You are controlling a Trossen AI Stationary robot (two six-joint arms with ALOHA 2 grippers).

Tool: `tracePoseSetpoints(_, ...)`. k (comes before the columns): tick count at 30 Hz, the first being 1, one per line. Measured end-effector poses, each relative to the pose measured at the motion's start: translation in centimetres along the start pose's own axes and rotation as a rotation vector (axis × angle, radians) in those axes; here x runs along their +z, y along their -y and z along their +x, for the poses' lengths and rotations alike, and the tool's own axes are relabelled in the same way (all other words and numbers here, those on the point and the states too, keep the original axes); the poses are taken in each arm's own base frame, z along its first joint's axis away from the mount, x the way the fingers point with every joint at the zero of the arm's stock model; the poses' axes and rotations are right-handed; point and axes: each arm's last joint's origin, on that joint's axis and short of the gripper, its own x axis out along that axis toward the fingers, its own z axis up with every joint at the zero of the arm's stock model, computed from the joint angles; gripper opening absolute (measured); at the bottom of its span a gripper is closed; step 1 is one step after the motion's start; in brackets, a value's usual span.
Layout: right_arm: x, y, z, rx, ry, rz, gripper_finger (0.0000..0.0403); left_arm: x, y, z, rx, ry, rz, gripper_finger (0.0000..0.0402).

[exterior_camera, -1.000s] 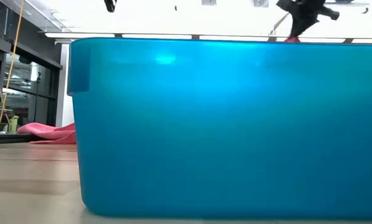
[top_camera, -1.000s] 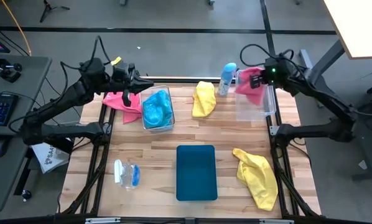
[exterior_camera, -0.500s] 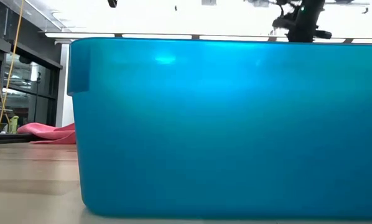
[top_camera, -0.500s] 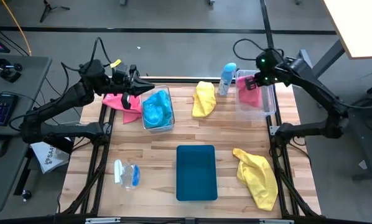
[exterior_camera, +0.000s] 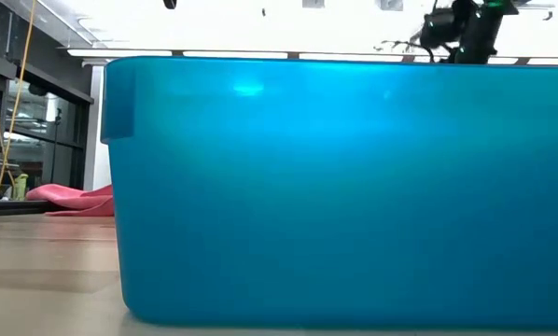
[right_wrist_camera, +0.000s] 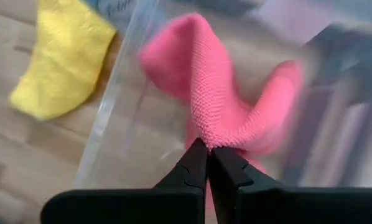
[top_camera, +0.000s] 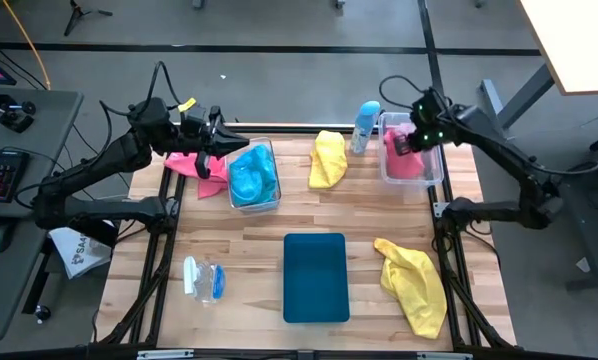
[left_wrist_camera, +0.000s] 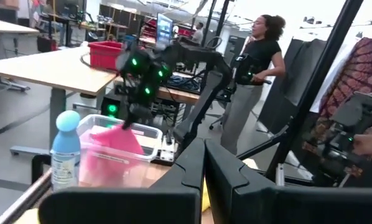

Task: Sort microfiber towel by color & place in baskets
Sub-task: Put the right pink towel into the right transparent bin

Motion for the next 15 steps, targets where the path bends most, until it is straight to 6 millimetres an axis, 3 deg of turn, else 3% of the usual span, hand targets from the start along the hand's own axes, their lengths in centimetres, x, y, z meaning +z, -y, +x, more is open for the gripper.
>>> tracePoseSetpoints(6,-1.4,0.6,1.9,0.0,-0.005,0.11,0.0,0.0,-0.1,0.0,0.034,0.008,0.011,0.0)
tracePoseSetpoints(15,-0.3,0.3,0.8,-0.007,0.067,0.105,0.0008,0.0,-0.1,0.0,0.034,0.007,0.012,0.0)
